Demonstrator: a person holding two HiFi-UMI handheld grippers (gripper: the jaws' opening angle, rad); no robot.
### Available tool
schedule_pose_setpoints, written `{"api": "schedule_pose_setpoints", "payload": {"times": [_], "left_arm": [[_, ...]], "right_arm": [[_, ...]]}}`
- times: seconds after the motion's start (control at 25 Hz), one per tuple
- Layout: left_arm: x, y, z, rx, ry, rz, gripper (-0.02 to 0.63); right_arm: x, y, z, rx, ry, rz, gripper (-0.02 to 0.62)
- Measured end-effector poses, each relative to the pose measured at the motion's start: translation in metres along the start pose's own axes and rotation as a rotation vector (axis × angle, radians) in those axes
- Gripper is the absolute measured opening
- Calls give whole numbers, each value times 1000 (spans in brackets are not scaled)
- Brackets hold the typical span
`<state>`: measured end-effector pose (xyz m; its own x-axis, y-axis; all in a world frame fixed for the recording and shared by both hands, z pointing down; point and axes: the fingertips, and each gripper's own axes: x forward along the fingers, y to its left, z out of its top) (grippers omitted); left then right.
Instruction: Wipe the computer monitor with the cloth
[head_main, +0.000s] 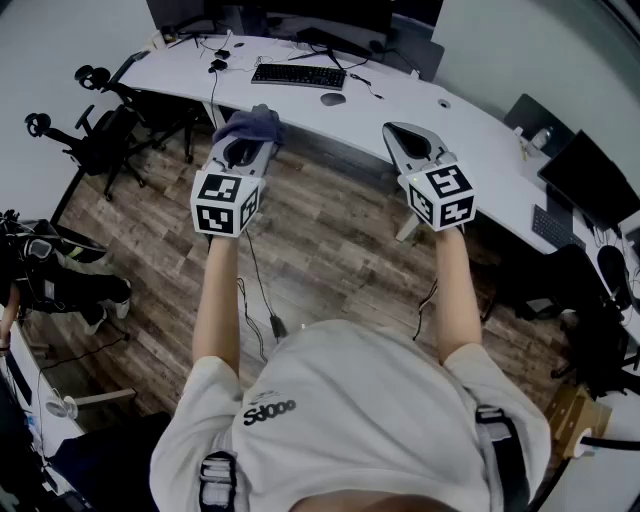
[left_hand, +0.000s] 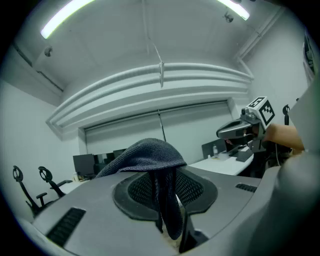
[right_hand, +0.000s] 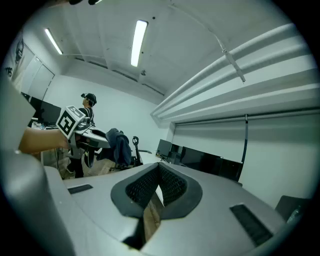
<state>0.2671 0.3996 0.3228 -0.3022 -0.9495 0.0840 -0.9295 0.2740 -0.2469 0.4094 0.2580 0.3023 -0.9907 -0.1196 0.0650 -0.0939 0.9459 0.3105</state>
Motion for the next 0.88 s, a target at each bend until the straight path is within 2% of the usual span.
{"api": "schedule_pose_setpoints", "payload": {"times": [0.2,0.32,0.72,0.88], "left_arm": [[-4,4,7,25,-32,26,97],[-6,9,6,38,-31,23,97],[-15,43,-28,10,14,2,97],[1,54,-35,10,22,-21,97]], "right_arm": [[4,0,8,-13,-31,-20,0],[11,6,13,10,-54,0,0],[42,40,8,38,-18,1,0],[60,38,3,35,-5,-1,0]]}}
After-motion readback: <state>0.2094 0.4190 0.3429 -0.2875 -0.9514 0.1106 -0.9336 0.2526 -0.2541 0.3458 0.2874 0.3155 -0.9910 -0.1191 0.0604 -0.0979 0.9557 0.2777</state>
